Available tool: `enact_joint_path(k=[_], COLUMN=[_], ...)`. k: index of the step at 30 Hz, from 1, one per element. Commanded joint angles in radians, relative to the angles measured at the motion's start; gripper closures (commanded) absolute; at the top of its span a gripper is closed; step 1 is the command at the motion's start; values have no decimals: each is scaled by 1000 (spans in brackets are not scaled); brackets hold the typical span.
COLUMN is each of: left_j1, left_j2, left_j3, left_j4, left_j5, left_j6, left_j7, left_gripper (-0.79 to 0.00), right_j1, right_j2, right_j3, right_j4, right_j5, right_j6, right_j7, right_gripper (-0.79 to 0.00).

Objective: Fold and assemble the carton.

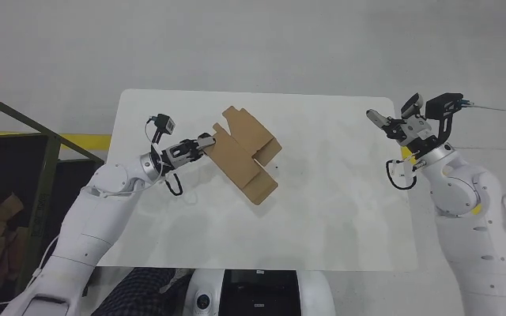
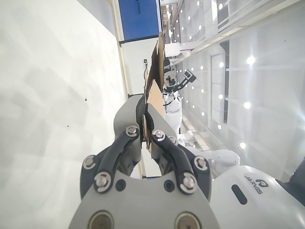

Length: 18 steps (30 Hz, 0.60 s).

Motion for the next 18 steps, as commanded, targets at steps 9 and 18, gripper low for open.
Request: enact_joint_path(k=[9,18], left_j1=[-227,-311], left_j2=[-54,-89], left_j3=[137,189], left_j4=[159,247], left_j5=[11,-25], left_j6=[-60,-111], left_j7=[-68,-81], left_gripper=[0,0], right_j1=[0,-7], right_j2=[0,-4], right_j3=[0,-10], right_j4=[0,-7], right_j5=[0,130], right_j6=[0,-8], right_j7=[0,49], right_gripper=[-785,-785])
